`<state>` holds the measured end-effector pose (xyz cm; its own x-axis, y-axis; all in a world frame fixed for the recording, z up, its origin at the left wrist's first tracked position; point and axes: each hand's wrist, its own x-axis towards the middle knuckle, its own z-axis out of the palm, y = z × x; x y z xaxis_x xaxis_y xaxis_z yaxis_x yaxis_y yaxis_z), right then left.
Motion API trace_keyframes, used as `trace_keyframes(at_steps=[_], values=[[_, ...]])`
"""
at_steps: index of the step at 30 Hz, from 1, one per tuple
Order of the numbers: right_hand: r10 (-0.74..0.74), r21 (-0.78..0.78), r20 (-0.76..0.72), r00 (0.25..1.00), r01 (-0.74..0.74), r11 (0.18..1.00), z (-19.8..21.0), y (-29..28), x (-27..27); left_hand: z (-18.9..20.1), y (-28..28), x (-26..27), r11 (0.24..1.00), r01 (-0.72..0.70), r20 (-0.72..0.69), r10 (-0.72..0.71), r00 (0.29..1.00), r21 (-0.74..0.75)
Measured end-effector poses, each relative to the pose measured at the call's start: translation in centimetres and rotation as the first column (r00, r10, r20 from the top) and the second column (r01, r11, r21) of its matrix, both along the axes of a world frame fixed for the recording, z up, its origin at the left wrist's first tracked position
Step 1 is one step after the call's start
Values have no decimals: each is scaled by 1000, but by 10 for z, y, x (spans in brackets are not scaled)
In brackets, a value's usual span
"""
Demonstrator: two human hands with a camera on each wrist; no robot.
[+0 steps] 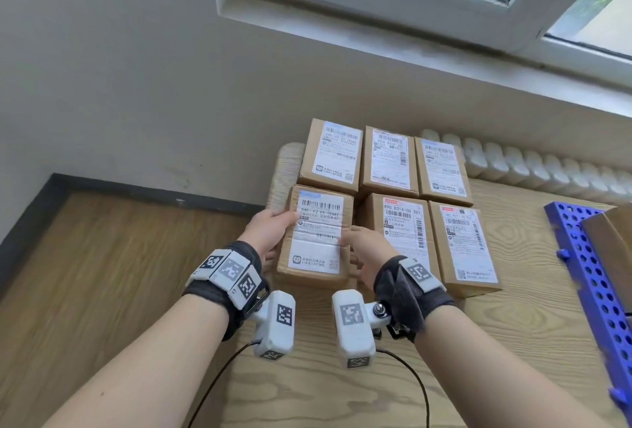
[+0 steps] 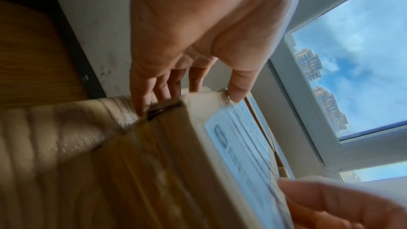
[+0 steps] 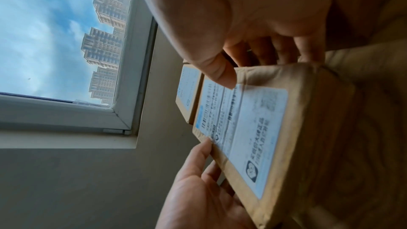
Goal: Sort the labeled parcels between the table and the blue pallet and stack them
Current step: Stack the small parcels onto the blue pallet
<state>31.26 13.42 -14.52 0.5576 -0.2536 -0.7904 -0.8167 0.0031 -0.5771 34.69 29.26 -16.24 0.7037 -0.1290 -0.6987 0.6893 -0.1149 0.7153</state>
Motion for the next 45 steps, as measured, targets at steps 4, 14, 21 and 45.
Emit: trace_keyframes(at_steps=[4, 14, 21, 45], values=[[-33, 23, 42, 999, 32, 999, 2, 1, -5, -2, 1, -3, 999, -26, 61, 24, 998, 36], [-8, 16, 207, 978, 5, 1000, 23, -5, -22, 9, 4, -16, 984, -151, 180, 133, 975, 93], [-21, 34, 340, 940, 10, 999, 59, -25, -42, 43, -8, -28, 975, -202, 265, 171, 949, 94], [-341, 137, 779, 527, 388, 911, 225, -279, -260, 232, -286, -188, 988, 132, 626, -50, 779, -85]])
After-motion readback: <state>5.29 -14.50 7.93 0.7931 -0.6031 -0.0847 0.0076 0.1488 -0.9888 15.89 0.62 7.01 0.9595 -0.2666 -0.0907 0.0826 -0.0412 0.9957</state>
